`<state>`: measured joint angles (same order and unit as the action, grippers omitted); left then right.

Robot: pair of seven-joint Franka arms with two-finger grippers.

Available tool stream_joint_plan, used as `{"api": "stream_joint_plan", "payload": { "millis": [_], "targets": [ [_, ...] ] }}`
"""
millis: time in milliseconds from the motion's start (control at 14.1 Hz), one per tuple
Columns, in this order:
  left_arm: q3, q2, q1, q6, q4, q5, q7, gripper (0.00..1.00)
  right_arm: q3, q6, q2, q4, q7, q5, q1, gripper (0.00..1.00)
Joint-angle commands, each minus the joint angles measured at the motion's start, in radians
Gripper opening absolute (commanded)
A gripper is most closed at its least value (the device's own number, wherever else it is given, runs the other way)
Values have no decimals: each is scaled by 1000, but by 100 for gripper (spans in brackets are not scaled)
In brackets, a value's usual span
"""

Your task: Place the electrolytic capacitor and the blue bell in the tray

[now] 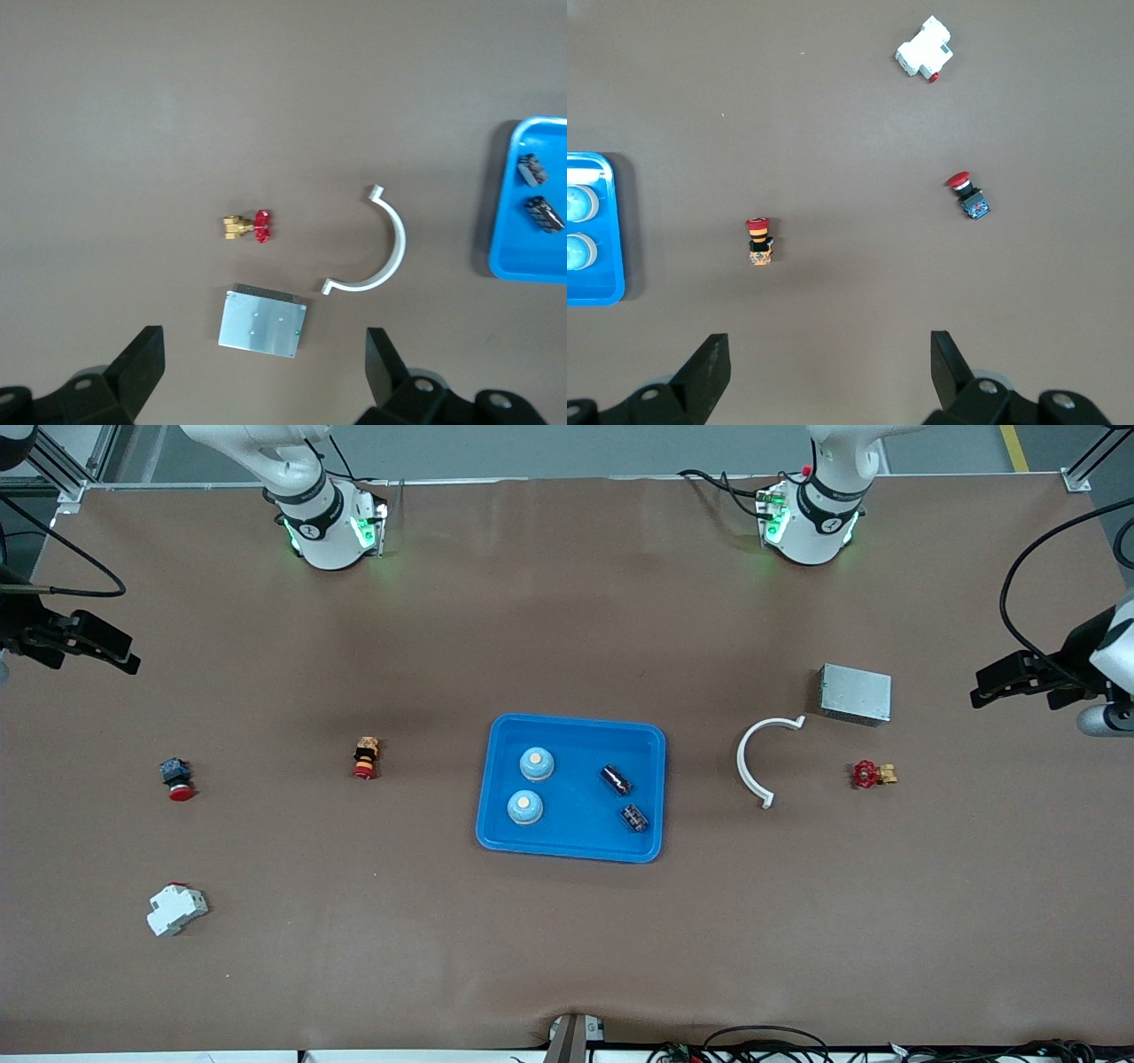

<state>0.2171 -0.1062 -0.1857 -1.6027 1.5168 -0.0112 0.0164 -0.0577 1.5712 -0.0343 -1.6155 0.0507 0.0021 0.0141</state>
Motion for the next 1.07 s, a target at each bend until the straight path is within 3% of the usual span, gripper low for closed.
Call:
{"api": "stream_joint_plan", "payload": {
  "millis": [0,569,640,853,996],
  "targets": [
    [33,0,5,18,-18,19,-10,100,19,-10,-33,-21,11,12,-22,100],
    [10,-29,-6,-14,-20,19,-12,100,26,7,-29,-7,-32,41,-19,100],
    [-17,-23,38,-14,-20,23,-12,100,25,9,-27,-6,-35,52,-19,100],
    [-243,-18,240,-14,-20,17,-12,100,25,10,-27,-6,-35,55,-19,100],
    [-262,-20,258,-14,-20,17,-12,100,24,10,-29,-7,-35,55,-19,100]
  ]
}}
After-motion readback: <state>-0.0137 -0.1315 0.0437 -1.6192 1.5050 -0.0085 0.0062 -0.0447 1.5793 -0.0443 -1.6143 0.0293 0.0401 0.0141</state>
